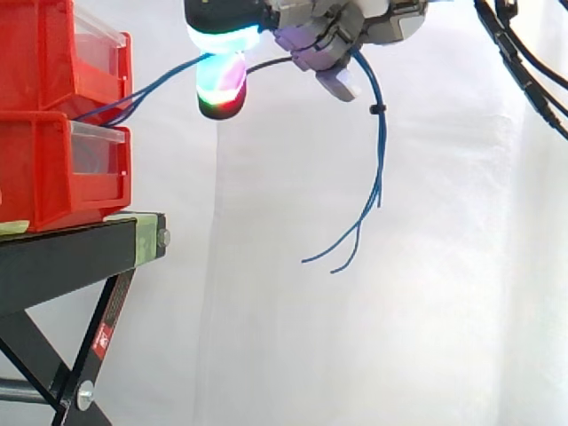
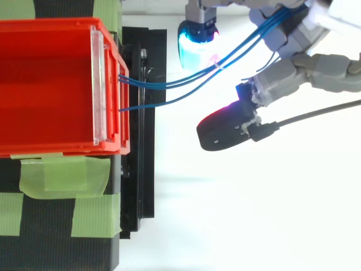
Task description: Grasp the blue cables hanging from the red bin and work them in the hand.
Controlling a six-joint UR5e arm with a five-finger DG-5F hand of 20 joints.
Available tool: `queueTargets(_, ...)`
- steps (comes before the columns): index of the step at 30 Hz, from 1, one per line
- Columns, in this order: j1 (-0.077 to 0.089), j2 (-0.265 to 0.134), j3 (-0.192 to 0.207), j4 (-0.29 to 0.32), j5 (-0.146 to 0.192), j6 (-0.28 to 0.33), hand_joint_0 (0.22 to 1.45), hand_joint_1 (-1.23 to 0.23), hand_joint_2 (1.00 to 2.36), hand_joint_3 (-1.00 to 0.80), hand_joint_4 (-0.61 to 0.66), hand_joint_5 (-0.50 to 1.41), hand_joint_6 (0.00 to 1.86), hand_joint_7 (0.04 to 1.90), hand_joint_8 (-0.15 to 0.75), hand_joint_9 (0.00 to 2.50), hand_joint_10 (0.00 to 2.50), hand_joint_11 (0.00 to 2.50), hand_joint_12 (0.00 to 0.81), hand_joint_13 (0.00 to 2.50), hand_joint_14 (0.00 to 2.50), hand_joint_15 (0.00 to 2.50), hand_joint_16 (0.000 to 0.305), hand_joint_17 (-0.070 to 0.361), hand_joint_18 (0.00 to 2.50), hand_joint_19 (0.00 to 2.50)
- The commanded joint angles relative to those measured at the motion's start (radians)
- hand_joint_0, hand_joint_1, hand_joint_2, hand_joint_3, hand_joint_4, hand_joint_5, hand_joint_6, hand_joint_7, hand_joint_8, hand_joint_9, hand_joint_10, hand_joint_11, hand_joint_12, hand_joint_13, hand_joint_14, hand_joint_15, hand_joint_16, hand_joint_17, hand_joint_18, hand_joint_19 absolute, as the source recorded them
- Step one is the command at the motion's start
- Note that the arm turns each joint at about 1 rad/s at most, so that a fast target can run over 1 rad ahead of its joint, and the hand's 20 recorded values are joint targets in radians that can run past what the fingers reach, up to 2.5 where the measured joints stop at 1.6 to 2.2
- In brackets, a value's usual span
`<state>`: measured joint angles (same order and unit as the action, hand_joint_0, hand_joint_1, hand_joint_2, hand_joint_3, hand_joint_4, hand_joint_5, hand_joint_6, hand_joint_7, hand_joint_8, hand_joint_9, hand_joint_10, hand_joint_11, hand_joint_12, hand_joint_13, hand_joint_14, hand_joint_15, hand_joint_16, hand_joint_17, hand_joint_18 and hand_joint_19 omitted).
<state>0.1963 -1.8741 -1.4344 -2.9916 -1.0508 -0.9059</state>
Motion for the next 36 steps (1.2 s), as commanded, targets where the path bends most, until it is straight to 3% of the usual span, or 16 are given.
queueTargets(1,0.000,0.000,-0.001,0.022,0.012,-0.005,0.85,-0.64,1.00,-0.91,0.28,0.42,0.13,1.41,0.519,1.74,2.50,2.50,0.771,2.09,2.50,2.01,0.244,0.183,2.50,0.76)
queueTargets(6,0.000,0.001,0.000,0.023,0.034,-0.011,0.86,-0.65,1.00,-0.90,0.28,0.43,0.23,1.37,0.519,1.74,2.50,2.50,0.771,2.09,2.50,2.01,0.244,0.183,2.50,0.76)
queueTargets(12,0.000,0.000,0.000,0.023,0.048,-0.013,0.91,-0.67,1.01,-0.74,0.26,0.47,0.25,1.38,0.519,1.74,2.50,2.50,0.771,2.09,2.50,2.01,0.244,0.183,2.50,0.76)
queueTargets(15,0.000,0.000,0.000,0.022,0.049,-0.013,0.90,-0.68,1.02,-0.64,0.23,0.50,0.20,1.40,0.519,1.74,2.50,2.50,0.771,2.09,2.50,2.01,0.244,0.183,2.50,0.76)
queueTargets(18,0.000,0.001,0.000,0.022,0.049,-0.013,0.88,-0.68,1.02,-0.47,0.21,0.56,0.01,1.48,0.519,1.74,2.50,2.50,0.771,2.09,2.50,2.01,0.244,0.183,2.50,0.76)
queueTargets(22,0.000,0.000,0.000,0.023,0.048,-0.013,0.87,-0.68,1.02,-0.36,0.23,0.52,0.01,1.40,0.519,1.74,2.50,2.50,0.771,2.09,2.50,2.01,0.244,0.183,2.50,0.76)
queueTargets(29,0.000,0.000,0.000,0.023,0.043,-0.016,0.85,-0.59,1.01,-0.73,0.24,0.52,0.01,1.40,0.519,1.74,2.50,2.50,0.771,2.09,2.50,2.01,0.244,0.183,2.50,0.76)
queueTargets(36,0.000,0.000,0.000,0.028,0.041,-0.039,0.84,-0.58,1.01,-0.83,0.24,0.55,0.01,1.44,0.519,1.74,2.50,2.50,0.771,2.09,2.50,2.01,0.244,0.183,2.50,0.76)
